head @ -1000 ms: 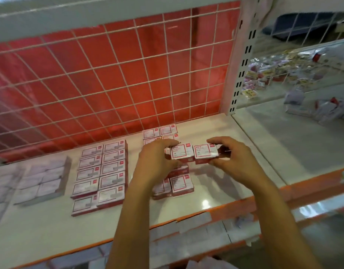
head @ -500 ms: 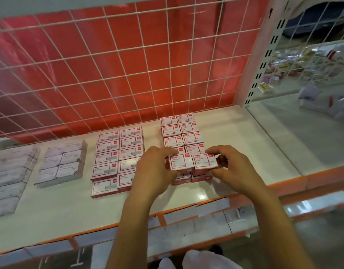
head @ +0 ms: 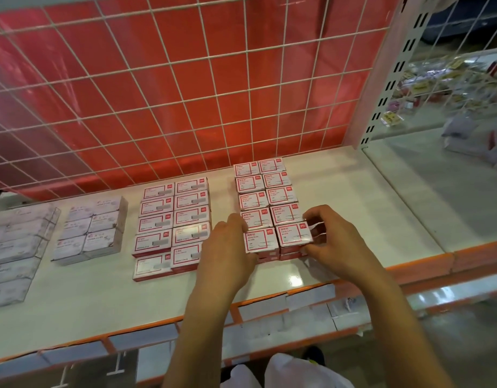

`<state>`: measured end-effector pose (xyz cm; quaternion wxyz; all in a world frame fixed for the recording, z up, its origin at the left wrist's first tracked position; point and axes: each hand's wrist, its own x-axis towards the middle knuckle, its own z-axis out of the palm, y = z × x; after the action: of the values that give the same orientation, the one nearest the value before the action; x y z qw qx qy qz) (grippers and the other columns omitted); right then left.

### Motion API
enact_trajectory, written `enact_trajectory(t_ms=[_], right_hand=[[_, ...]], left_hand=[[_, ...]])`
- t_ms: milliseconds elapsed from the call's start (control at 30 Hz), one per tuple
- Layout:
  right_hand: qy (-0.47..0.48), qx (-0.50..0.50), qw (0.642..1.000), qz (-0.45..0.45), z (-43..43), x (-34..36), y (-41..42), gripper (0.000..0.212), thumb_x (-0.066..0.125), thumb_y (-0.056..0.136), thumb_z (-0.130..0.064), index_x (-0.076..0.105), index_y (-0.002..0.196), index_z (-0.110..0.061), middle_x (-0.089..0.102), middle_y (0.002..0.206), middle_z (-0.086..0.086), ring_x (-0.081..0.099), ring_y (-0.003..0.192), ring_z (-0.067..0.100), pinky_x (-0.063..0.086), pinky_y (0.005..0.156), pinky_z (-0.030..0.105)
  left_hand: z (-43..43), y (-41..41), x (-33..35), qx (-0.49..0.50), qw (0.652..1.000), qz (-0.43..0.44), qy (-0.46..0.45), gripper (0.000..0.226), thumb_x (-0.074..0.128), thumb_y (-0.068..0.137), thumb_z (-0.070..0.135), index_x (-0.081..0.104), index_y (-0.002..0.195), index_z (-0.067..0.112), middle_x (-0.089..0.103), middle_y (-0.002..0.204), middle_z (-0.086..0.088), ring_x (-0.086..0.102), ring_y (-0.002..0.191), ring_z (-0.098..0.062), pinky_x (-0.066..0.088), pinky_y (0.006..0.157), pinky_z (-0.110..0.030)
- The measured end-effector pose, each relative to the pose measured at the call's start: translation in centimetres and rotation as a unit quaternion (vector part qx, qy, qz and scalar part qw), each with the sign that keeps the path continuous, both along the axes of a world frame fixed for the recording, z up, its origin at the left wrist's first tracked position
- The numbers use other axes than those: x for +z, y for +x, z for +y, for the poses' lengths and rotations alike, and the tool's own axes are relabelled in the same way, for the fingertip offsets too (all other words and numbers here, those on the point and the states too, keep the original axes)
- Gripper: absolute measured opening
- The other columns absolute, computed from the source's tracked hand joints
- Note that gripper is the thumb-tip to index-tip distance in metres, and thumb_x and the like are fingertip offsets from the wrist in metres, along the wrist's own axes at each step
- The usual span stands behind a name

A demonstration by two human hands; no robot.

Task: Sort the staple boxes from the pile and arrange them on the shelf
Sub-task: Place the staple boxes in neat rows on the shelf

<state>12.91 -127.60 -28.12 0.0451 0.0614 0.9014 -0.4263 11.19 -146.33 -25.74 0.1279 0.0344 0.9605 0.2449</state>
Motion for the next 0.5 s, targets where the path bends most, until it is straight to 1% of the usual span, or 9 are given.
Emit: enact_trajectory(t_ms=[67, 200, 267, 367, 433, 500], right_hand=[[-0.008, 0.001, 1.000, -0.007, -0.02, 0.16, 0.00, 0.048, 0.077, 0.076, -0.016, 0.043, 0.108, -0.029, 0.058, 0.099, -0.013, 0.058, 0.084, 0.001, 0.046, 0.064, 0.011], [0.011, 0.015, 1.000, -0.007, -0.06, 0.48, 0.02, 0.048, 0.077, 0.076, -0.018, 0.045, 0.110, -0.028, 0.059, 0.100, -0.013, 0.059, 0.083, 0.002, 0.047, 0.067, 0.010], [0.016, 0.017, 1.000, -0.008, -0.05, 0.61, 0.07, 0.047, 0.077, 0.077, -0.018, 0.047, 0.112, -0.025, 0.060, 0.102, -0.011, 0.059, 0.083, 0.002, 0.046, 0.069, 0.010], [0.022, 0.016, 1.000, -0.013, -0.12, 0.72, 0.18, 0.048, 0.077, 0.076, -0.022, 0.047, 0.114, -0.023, 0.062, 0.109, -0.008, 0.058, 0.086, 0.005, 0.046, 0.072, 0.012], [0.026, 0.013, 0.999, -0.014, -0.18, 0.70, 0.19, 0.047, 0.077, 0.076, -0.023, 0.047, 0.112, -0.025, 0.063, 0.113, -0.007, 0.058, 0.088, 0.005, 0.046, 0.075, 0.014], [0.025, 0.012, 1.000, -0.015, -0.26, 0.71, 0.18, 0.047, 0.078, 0.076, -0.023, 0.045, 0.110, -0.026, 0.064, 0.114, -0.005, 0.057, 0.087, 0.005, 0.045, 0.073, 0.013]], left_hand=[[0.09, 0.04, -0.28, 0.010, 1.000, -0.009, 0.010, 0.042, 0.072, 0.083, 0.027, 0.037, 0.106, 0.027, 0.064, 0.115, 0.001, 0.064, 0.097, -0.016, 0.046, 0.067, -0.020], [0.22, 0.13, -0.44, 0.014, 1.000, -0.005, 0.020, 0.046, 0.069, 0.086, 0.027, 0.035, 0.116, 0.023, 0.066, 0.115, 0.000, 0.066, 0.096, -0.017, 0.042, 0.061, -0.016], [0.30, 0.17, -0.50, 0.012, 1.000, 0.001, 0.012, 0.048, 0.069, 0.086, 0.027, 0.035, 0.119, 0.023, 0.065, 0.117, 0.000, 0.066, 0.097, -0.017, 0.044, 0.064, -0.018], [0.40, 0.25, -0.62, 0.007, 1.000, 0.009, 0.001, 0.050, 0.069, 0.086, 0.027, 0.035, 0.122, 0.023, 0.063, 0.121, 0.001, 0.066, 0.100, -0.018, 0.052, 0.072, -0.023], [0.51, 0.27, -0.67, 0.001, 1.000, 0.012, -0.001, 0.052, 0.069, 0.086, 0.028, 0.034, 0.124, 0.023, 0.062, 0.123, 0.001, 0.065, 0.102, -0.018, 0.052, 0.074, -0.023], [0.67, 0.29, -0.68, -0.001, 1.000, 0.010, 0.004, 0.054, 0.069, 0.086, 0.028, 0.033, 0.126, 0.023, 0.061, 0.127, 0.001, 0.064, 0.104, -0.018, 0.051, 0.074, -0.022]])
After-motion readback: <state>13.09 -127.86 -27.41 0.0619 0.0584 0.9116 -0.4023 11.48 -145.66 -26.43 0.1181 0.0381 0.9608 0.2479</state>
